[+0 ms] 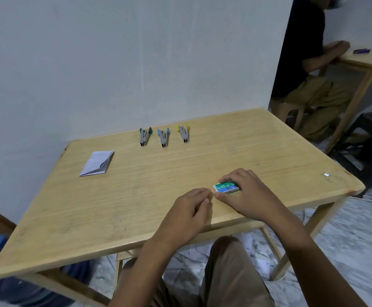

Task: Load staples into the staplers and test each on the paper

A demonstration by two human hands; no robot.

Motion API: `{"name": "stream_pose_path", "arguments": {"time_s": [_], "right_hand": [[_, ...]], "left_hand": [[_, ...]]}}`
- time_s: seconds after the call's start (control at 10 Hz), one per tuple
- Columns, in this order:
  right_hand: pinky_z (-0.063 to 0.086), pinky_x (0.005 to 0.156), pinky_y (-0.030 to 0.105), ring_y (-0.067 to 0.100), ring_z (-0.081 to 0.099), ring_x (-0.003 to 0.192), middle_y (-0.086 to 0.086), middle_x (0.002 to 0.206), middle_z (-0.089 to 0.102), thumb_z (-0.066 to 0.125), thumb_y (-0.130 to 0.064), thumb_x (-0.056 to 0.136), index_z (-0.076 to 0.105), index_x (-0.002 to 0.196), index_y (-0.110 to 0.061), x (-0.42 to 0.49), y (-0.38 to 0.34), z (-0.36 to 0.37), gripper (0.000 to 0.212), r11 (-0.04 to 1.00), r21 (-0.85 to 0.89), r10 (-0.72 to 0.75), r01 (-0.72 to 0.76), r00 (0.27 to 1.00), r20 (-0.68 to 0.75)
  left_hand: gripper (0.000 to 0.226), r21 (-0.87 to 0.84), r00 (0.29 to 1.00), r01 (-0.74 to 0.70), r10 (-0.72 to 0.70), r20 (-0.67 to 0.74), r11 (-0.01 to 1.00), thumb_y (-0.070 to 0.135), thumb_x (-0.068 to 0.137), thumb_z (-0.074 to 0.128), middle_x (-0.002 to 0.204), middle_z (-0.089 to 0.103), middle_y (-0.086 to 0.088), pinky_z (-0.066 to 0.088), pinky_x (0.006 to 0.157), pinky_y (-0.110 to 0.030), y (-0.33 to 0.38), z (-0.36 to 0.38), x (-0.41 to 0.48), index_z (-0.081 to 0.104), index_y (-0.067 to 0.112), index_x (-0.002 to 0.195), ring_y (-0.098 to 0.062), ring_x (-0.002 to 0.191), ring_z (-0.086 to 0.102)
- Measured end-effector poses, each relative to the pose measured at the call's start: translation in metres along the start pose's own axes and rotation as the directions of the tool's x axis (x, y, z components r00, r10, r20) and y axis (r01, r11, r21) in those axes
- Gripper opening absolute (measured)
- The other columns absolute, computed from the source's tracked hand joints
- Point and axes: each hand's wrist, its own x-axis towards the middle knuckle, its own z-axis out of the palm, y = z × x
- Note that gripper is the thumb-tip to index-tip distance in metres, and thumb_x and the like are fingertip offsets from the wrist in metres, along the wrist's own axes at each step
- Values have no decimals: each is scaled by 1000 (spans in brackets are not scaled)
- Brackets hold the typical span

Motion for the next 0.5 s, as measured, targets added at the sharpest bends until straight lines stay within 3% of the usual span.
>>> {"name": "stream_pose_path", "arguments": {"time_s": [0.3, 0.4, 0.5], "right_hand": [[44, 86, 26, 11, 43, 111, -7, 114, 55, 63, -48, 87, 62, 120, -27, -14, -12, 12, 39, 992, -50, 106, -115, 982, -157], [44, 85, 26, 10, 43, 112, -6, 120, 53, 59, -54, 89, 58, 126, -29, -18, -13, 12, 45, 988, -95, 107, -123, 982, -156], [46, 92, 32, 13, 46, 122, -4, 131, 48, 53, -57, 92, 54, 135, -28, -16, -17, 3, 52, 986, -21, 159, -165, 974, -164]], "left_hand": [[34, -54, 999, 18, -16, 29, 998, 10, 100, 48, 128, 62, 6, 36, 96, -5, 11, 12, 3, 62, 8, 131, 11, 113, 52], [33, -137, 994, 112, -112, 9, 984, 15, 101, 49, 130, 61, 7, 38, 99, -8, 7, 5, 7, 62, 12, 131, 8, 117, 53], [33, -170, 973, 209, -222, -66, 963, 22, 101, 50, 132, 59, 9, 36, 98, -4, 3, -12, 17, 63, 17, 132, -2, 123, 52]]}}
